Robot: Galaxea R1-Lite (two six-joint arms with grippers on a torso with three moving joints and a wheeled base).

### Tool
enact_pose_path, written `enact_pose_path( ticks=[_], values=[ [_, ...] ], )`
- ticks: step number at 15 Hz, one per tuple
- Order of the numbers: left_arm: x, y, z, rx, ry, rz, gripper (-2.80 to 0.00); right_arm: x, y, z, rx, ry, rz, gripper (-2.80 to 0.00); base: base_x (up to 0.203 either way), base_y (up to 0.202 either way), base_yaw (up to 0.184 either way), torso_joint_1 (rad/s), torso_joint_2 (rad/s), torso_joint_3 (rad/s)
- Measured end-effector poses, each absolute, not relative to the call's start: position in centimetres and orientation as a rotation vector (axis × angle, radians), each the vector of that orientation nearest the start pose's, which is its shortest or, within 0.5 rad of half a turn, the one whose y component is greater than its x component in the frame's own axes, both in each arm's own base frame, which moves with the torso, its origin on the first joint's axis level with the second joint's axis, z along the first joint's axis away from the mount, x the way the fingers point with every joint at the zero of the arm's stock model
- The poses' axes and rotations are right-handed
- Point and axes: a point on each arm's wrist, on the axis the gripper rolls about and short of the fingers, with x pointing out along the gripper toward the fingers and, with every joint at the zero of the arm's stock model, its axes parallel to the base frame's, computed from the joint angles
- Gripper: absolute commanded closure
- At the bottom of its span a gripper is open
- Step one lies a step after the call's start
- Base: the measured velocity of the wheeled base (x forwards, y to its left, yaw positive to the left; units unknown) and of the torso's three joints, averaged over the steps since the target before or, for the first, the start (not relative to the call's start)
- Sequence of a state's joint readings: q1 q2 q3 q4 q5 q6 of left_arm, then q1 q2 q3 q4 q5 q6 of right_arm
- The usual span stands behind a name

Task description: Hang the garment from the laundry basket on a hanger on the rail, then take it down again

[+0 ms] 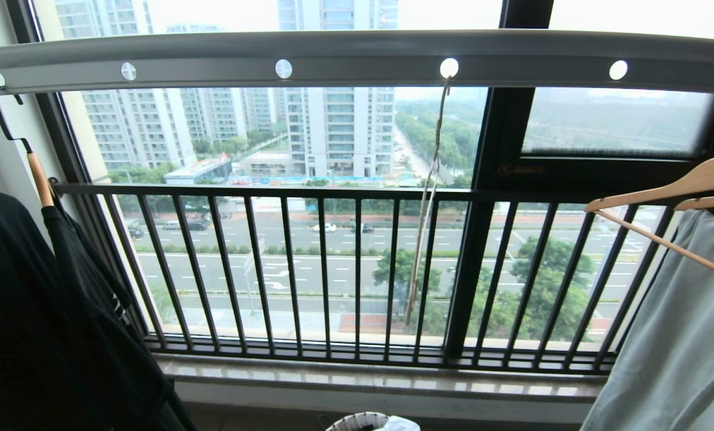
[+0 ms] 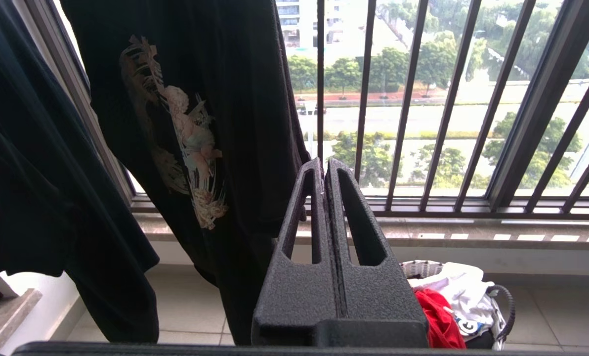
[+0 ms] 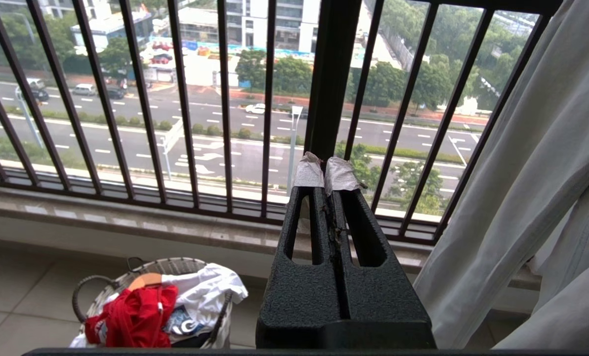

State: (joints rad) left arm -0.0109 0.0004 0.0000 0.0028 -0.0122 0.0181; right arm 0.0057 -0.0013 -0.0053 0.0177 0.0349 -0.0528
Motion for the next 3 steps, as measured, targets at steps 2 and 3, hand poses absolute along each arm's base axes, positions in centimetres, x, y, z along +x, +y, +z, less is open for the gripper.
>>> enact_pose_path(
  ticks=[2,3],
  values=[
    [-2.28,0.00,7.52,0.018,0.003,-0.023,0.00,-2.33,0.07,7.51,-0.056,0.010,0.041,0.00,0.000,0.000,0.000,0.000,0.00,0.000],
    [-2.28,0.00,7.52,0.018,0.003,-0.023,0.00,-2.33,0.07,7.52,-0.053,0.010,0.041,0.00,0.000,0.000,0.000,0.000,0.00,0.000]
  ],
)
